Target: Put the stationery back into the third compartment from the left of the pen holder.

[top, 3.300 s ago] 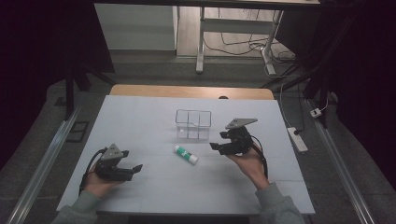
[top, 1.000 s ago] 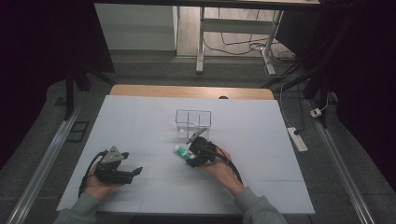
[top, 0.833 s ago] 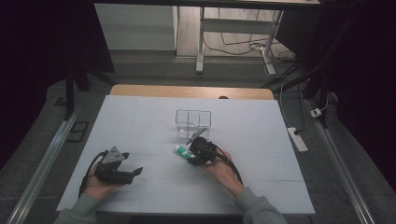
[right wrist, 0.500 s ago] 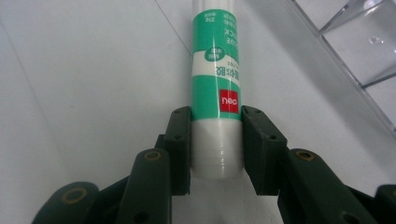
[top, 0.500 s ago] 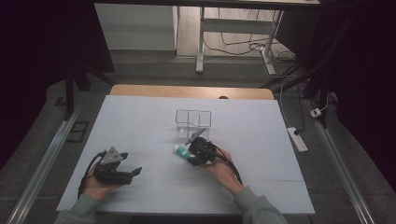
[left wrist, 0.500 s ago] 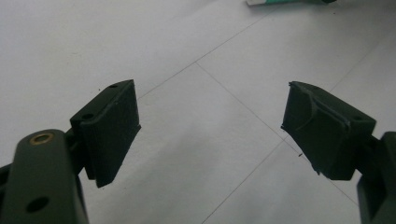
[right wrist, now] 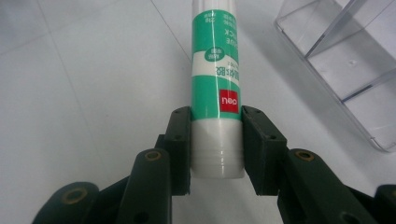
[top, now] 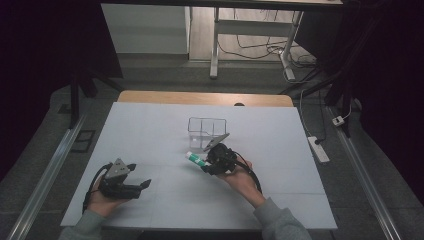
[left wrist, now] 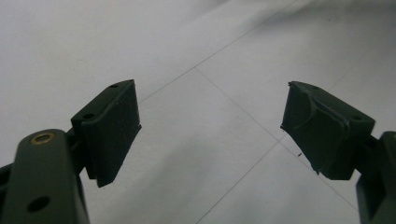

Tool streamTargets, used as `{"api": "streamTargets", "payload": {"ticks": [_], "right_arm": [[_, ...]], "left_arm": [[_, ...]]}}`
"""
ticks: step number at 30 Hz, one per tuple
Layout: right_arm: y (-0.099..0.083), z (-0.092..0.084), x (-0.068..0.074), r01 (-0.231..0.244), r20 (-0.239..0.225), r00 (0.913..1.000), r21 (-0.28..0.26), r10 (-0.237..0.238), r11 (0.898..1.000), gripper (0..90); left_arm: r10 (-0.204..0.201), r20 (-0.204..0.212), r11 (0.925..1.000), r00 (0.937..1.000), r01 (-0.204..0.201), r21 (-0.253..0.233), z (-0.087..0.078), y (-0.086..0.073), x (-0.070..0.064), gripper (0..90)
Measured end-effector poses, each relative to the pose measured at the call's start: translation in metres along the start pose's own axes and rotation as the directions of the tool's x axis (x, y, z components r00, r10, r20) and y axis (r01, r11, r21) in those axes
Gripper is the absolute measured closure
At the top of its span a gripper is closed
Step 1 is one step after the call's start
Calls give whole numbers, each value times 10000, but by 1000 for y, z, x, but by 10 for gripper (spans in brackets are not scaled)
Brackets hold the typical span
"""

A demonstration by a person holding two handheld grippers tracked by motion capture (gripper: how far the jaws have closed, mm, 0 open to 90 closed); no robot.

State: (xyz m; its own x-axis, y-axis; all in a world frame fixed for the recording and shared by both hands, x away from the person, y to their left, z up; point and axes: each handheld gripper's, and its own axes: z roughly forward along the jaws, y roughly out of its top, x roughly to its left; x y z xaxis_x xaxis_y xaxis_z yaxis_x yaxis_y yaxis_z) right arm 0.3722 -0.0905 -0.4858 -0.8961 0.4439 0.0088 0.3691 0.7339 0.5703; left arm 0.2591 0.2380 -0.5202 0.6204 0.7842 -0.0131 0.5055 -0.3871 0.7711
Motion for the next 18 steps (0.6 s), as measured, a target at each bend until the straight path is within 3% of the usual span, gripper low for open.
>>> {"api": "streamTargets", "payload": {"ticks": [18], "right_arm": [[-8, -34, -4, -189, -160, 9997, -808, 177, 9966, 653]], "left_arm": [[294, -50, 9996, 9996, -295, -45, 3, 4, -5, 191]]}}
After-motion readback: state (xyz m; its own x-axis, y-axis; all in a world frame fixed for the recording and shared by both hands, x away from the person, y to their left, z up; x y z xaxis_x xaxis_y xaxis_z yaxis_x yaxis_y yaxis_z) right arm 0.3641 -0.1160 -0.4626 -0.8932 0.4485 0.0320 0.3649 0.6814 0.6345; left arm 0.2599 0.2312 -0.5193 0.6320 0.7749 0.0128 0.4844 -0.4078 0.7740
